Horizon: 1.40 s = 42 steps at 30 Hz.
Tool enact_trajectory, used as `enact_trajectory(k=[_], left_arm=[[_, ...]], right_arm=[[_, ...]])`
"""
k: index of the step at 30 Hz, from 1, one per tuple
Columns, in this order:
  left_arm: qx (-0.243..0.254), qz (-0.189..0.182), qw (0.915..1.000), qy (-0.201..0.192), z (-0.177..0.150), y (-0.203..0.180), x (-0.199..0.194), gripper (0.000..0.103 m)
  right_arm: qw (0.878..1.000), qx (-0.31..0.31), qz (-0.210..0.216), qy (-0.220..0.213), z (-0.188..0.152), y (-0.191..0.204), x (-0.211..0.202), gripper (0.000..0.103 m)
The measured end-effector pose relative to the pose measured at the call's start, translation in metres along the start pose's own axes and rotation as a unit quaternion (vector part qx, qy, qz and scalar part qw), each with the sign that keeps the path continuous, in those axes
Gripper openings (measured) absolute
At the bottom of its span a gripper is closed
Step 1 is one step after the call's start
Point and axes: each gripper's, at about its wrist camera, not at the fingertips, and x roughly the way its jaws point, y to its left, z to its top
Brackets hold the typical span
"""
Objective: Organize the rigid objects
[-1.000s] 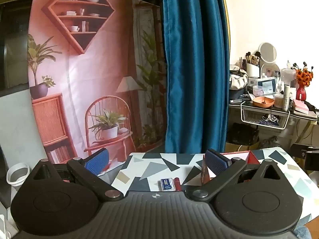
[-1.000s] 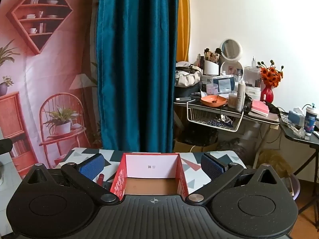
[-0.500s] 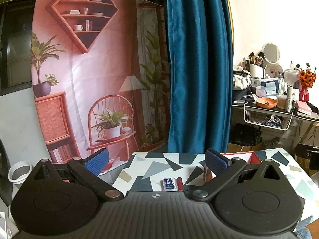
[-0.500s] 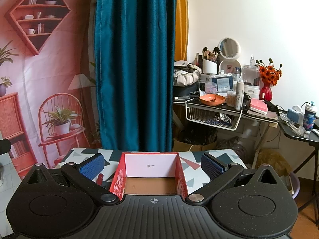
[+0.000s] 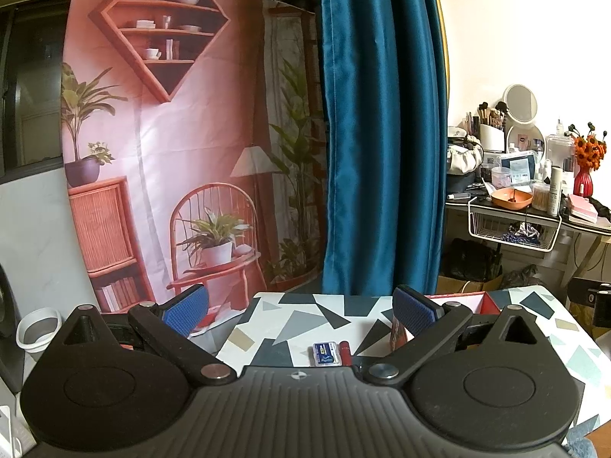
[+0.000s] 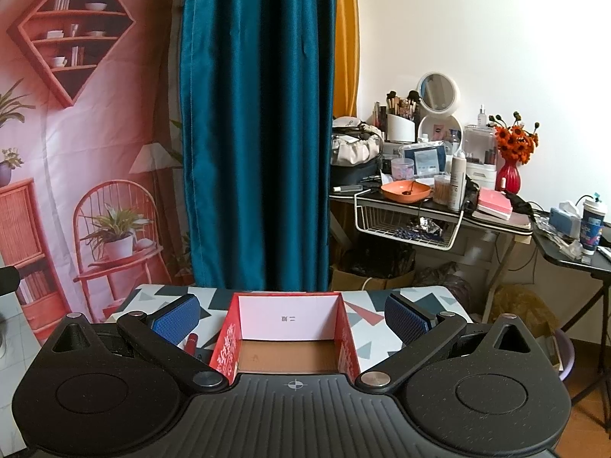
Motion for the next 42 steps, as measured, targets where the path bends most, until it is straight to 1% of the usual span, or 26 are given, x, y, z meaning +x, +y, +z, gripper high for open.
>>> enact_trajectory(k=[42], left_arm=[[0.0, 0.0, 1.0, 0.0, 0.0001, -0.0023, -0.0003, 0.103]], right_arm=[[1.0, 0.005, -0.001, 0.003, -0.002, 0.0001, 0.0034, 0.103]])
